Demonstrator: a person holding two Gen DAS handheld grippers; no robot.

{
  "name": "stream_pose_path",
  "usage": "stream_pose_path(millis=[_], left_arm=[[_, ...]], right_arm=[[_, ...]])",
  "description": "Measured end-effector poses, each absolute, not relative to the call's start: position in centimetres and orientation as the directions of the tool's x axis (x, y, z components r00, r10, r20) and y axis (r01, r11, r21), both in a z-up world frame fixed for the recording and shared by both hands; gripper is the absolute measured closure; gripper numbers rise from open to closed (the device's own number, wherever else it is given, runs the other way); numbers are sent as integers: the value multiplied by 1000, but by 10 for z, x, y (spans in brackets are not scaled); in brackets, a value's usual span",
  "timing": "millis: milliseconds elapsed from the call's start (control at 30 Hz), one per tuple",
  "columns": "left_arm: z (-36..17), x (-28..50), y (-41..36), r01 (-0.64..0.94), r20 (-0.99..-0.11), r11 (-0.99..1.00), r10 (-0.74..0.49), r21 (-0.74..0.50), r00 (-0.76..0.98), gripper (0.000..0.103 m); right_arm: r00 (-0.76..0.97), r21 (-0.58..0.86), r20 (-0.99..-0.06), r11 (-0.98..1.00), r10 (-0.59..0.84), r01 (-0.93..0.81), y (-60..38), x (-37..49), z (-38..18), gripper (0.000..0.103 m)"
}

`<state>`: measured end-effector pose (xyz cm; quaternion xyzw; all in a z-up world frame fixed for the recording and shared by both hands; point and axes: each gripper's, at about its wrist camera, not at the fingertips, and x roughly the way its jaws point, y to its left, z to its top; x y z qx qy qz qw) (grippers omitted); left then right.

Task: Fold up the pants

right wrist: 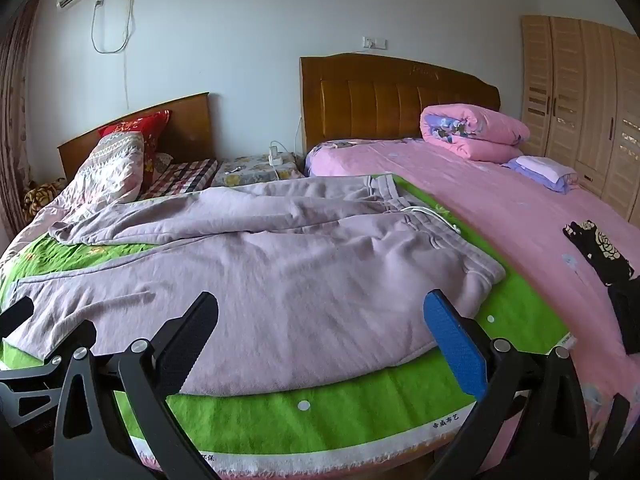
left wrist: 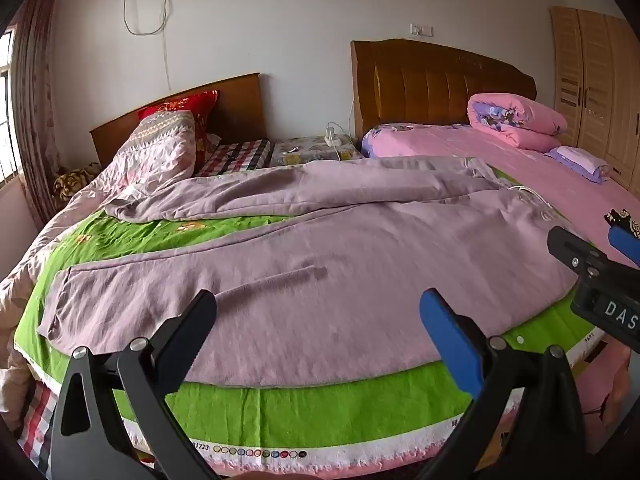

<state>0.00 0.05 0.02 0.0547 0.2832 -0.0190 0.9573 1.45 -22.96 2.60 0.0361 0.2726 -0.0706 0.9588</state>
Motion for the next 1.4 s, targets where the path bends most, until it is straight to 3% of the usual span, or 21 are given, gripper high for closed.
stream_pose_path(millis=[1400], left_arm=[[-5,-2,2,66,-552,994,-7,86,834,2]], right_arm=[[837,19,-534,988,-120,154,-222,15,22,4]])
